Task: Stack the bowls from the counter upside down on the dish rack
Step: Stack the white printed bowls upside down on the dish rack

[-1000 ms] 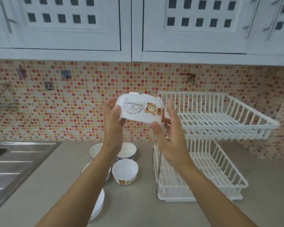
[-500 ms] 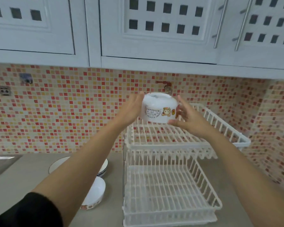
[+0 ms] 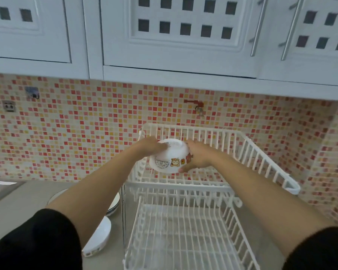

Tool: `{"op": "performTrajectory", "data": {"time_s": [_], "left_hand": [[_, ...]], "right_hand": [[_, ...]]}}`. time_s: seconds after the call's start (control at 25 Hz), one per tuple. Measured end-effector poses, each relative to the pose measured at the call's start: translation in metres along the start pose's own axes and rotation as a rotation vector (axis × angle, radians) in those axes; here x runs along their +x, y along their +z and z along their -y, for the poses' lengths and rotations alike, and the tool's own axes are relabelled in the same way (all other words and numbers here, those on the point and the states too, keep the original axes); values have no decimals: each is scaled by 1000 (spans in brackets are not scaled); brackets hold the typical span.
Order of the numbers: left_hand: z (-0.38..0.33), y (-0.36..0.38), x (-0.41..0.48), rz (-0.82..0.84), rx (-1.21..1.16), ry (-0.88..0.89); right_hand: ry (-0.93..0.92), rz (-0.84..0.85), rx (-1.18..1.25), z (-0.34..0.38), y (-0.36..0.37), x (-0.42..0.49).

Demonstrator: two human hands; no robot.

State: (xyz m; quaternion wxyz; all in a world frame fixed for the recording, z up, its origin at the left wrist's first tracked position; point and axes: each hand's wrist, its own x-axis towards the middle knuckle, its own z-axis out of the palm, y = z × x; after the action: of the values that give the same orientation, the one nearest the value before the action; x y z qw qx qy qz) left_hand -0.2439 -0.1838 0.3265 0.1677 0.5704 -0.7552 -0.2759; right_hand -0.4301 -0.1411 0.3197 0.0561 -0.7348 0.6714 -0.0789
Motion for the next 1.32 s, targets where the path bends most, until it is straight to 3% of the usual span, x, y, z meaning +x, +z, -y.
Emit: {"op": "performTrajectory", "data": {"time_s": [0.28, 0.56, 0.68, 0.8, 0.92, 1.04, 1.16, 1.32], "left_hand": [[-9, 10, -2, -23, 191, 48], [-12, 9, -7, 15, 211, 33], [-13, -8, -21, -102, 196, 115], [4, -43, -40, -273, 163, 169], [49, -82, -58, -369, 120, 84], [121, -107, -87, -435, 127, -27], [202, -115, -116, -407, 233, -188], [307, -83, -147, -238, 331, -350]], "right_hand": [[47, 22, 34, -5, 4, -1], [106, 93, 44, 5, -3, -8], [117, 45, 37, 19, -17, -14], [30, -141, 115, 60, -32, -17], [-97, -273, 194, 127, -28, -12], [-238, -285, 211, 206, 3, -3], [-327, -185, 220, 271, 55, 2], [-267, 35, 278, 309, 160, -1]]}}
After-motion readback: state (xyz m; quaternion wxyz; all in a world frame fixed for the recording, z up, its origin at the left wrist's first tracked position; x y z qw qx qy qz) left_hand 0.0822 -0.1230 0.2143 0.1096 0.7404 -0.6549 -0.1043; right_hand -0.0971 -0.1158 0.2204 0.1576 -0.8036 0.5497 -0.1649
